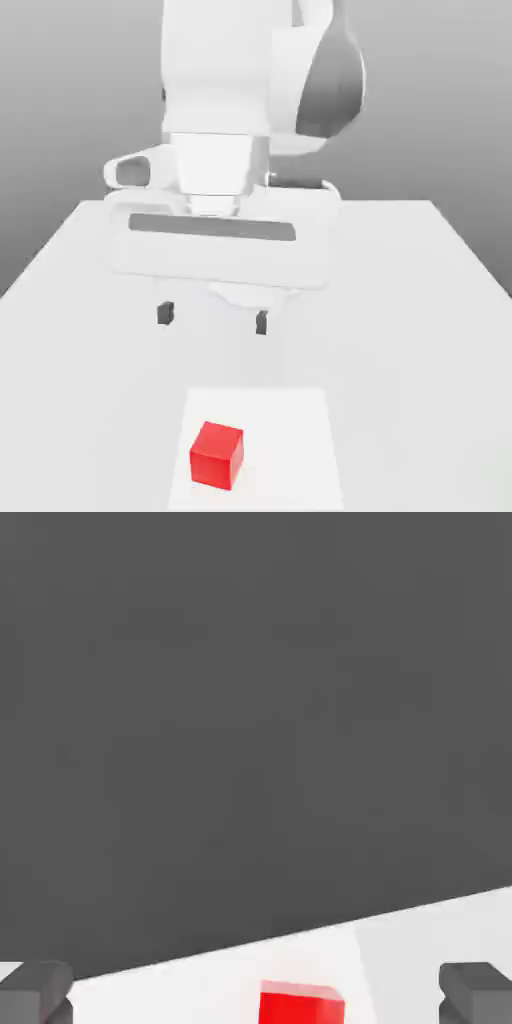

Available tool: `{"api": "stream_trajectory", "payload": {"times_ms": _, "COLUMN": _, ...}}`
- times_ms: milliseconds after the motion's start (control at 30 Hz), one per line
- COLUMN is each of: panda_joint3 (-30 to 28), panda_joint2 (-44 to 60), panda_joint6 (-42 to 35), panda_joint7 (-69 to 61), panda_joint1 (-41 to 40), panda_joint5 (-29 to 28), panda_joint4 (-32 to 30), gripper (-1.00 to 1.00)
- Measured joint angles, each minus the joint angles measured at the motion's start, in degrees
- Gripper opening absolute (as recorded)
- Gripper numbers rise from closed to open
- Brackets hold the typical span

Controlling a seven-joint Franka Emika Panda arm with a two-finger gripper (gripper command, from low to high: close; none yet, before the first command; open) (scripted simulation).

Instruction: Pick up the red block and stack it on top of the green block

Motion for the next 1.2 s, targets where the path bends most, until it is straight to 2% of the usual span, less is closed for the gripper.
{"api": "stream_trajectory", "payload": {"times_ms": 167, "panda_joint3": -0.14, "panda_joint2": 10.37, "panda_joint6": 4.86, "panda_joint7": 1.18, "panda_joint1": -0.7, "panda_joint5": 1.02, "panda_joint4": -2.74, "gripper": 0.0}}
{"api": "stream_trajectory", "payload": {"times_ms": 333, "panda_joint3": -0.17, "panda_joint2": 20.73, "panda_joint6": 13.08, "panda_joint7": 1.21, "panda_joint1": -0.7, "panda_joint5": 1.34, "panda_joint4": -1.8, "gripper": 0.0}}
{"api": "stream_trajectory", "payload": {"times_ms": 367, "panda_joint3": -0.15, "panda_joint2": 22.04, "panda_joint6": 14.19, "panda_joint7": 1.19, "panda_joint1": -0.72, "panda_joint5": 1.36, "panda_joint4": -1.61, "gripper": -1.0}}
{"api": "stream_trajectory", "payload": {"times_ms": 600, "panda_joint3": -0.08, "panda_joint2": 21.99, "panda_joint6": 14.18, "panda_joint7": 1.3, "panda_joint1": -0.8, "panda_joint5": 1.25, "panda_joint4": -1.63, "gripper": -1.0}}
{"api": "stream_trajectory", "payload": {"times_ms": 767, "panda_joint3": 0.0, "panda_joint2": 12.99, "panda_joint6": 6.5, "panda_joint7": 1.41, "panda_joint1": -0.86, "panda_joint5": 1.11, "panda_joint4": -2.96, "gripper": -1.0}}
{"api": "stream_trajectory", "payload": {"times_ms": 1200, "panda_joint3": 12.67, "panda_joint2": 21.38, "panda_joint6": -6.89, "panda_joint7": 16.82, "panda_joint1": 20.04, "panda_joint5": -5.96, "panda_joint4": 17.36, "gripper": -1.0}}
